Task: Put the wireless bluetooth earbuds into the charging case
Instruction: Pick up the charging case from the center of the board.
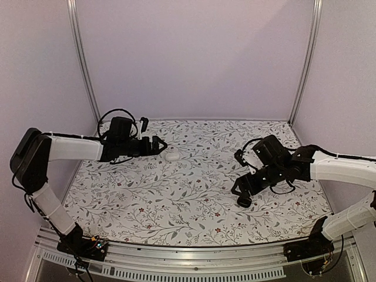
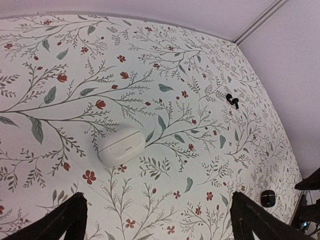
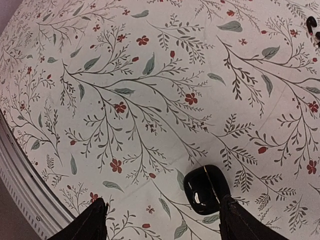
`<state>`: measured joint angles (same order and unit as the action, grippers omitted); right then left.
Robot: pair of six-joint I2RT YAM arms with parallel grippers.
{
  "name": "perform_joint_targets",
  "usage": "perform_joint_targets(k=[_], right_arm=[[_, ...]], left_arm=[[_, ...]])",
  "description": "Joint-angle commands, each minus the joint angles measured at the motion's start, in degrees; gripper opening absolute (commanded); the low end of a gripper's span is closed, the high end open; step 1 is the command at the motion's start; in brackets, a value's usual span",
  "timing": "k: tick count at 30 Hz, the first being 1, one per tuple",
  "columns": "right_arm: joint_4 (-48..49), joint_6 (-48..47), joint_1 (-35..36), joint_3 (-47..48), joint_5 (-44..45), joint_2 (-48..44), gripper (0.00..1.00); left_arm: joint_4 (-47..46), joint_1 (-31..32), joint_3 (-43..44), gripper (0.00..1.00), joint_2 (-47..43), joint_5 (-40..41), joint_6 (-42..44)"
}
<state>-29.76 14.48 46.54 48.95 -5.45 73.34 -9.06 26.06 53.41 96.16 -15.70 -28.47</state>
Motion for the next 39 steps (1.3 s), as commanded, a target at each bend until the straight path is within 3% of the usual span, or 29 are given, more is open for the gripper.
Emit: perform_joint_targets(k=[1, 10, 16, 23, 28, 31, 39], right_arm=[[-2.68, 2.68, -0.05, -2.27, 2.17, 3.79, 0.76], [-2.39, 3.53, -0.13, -1.09, 7.00, 12.48, 0.76], [-2.19, 2.20, -0.14, 0.38, 7.01, 16.77, 0.75], [-0.89, -0.21, -0.14, 0.98, 3.46, 20.36, 0.61], [-0.91, -2.51, -0.05, 2.50, 3.07, 21.80, 0.42], [-0.72, -5.01, 1.58, 4.03, 3.52, 21.65, 0.38], [3.06, -15.50, 10.24, 10.10, 9.95, 18.30, 0.34]], left_arm=[[-0.78, 5.67, -3.47, 1.00, -5.56, 5.12, 4.45], [-10.09, 8.64, -15.13, 1.00, -18.25, 8.14, 4.81], [-9.93, 9.32, -16.92, 1.00, -24.33, 10.97, 7.85], [-7.64, 9.61, -17.33, 1.00, -26.59, 12.64, 7.82], [-7.10, 9.56, -18.29, 1.00, -27.87, 12.96, 7.72], [-6.51, 9.21, -18.45, 0.99, -27.79, 9.53, 6.04], [-6.51, 9.10, -20.09, 0.80, -23.87, -7.92, 0.17]])
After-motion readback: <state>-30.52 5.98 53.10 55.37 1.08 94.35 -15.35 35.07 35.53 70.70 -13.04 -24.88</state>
